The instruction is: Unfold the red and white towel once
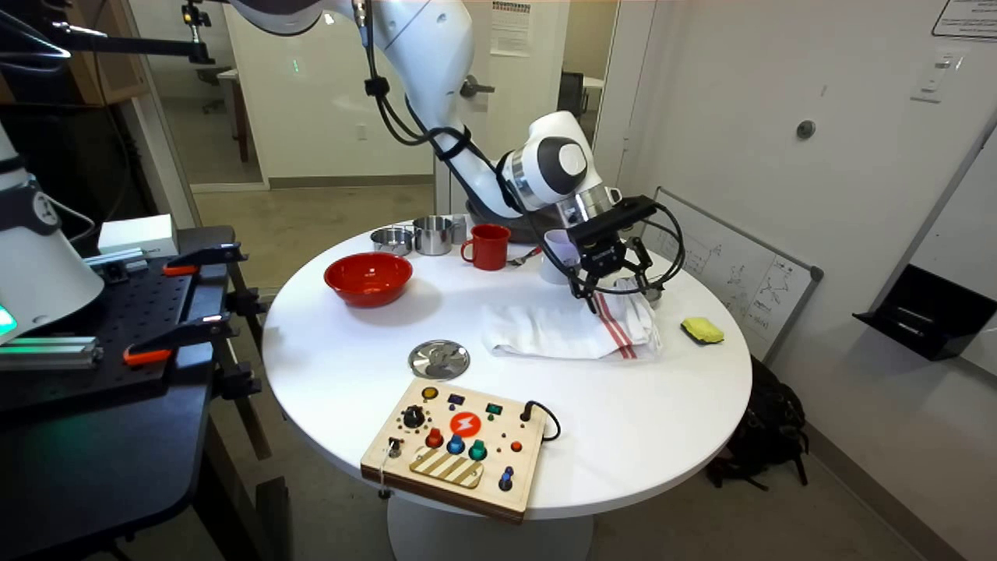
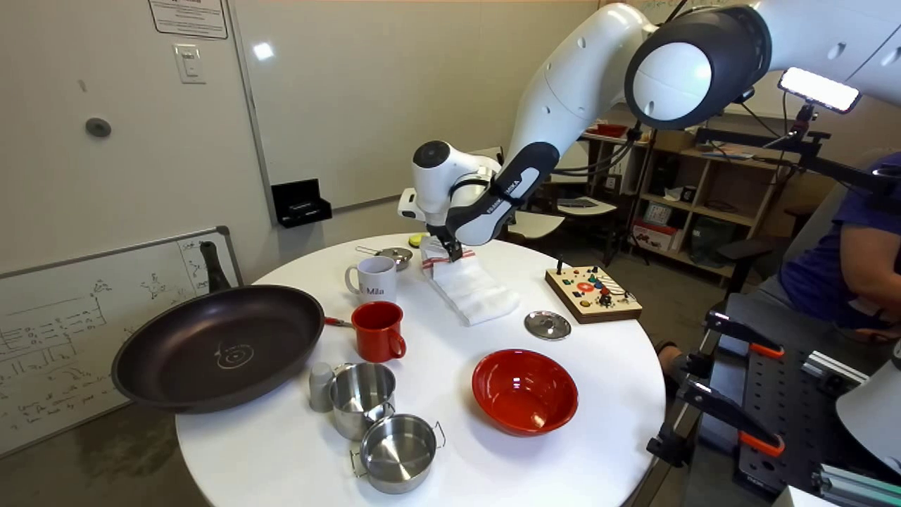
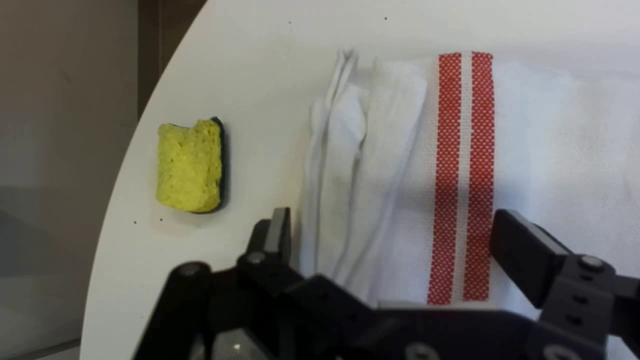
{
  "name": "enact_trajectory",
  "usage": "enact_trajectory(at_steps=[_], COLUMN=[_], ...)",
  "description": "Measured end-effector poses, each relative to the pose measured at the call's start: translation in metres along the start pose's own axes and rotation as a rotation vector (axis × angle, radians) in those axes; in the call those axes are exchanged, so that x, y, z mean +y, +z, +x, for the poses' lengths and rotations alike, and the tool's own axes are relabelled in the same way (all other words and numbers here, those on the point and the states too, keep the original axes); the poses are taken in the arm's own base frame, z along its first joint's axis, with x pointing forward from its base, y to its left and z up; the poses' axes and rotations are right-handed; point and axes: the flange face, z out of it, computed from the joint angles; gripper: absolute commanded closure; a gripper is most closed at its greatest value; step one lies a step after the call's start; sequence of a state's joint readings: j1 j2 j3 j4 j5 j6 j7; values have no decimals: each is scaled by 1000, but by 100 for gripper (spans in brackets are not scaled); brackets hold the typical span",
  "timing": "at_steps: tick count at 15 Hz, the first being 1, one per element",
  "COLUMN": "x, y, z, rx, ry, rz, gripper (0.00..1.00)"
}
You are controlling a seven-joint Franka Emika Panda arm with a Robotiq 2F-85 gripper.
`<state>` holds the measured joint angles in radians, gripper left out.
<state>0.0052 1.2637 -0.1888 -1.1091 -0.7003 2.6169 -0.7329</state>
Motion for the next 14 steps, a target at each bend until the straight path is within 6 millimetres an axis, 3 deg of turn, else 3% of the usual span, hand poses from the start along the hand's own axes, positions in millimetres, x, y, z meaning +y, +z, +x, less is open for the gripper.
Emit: enact_trajectory(at_steps=[3,6,10,14], x=[8,22,41,40], y=[2,-9,-40,-78], z=[-2,-7,-22,-35], rx=[-10,-16,-48,-51], ry=[27,56,97,91], rz=[-32,-116,-220,-148], gripper=[0,0,0,0])
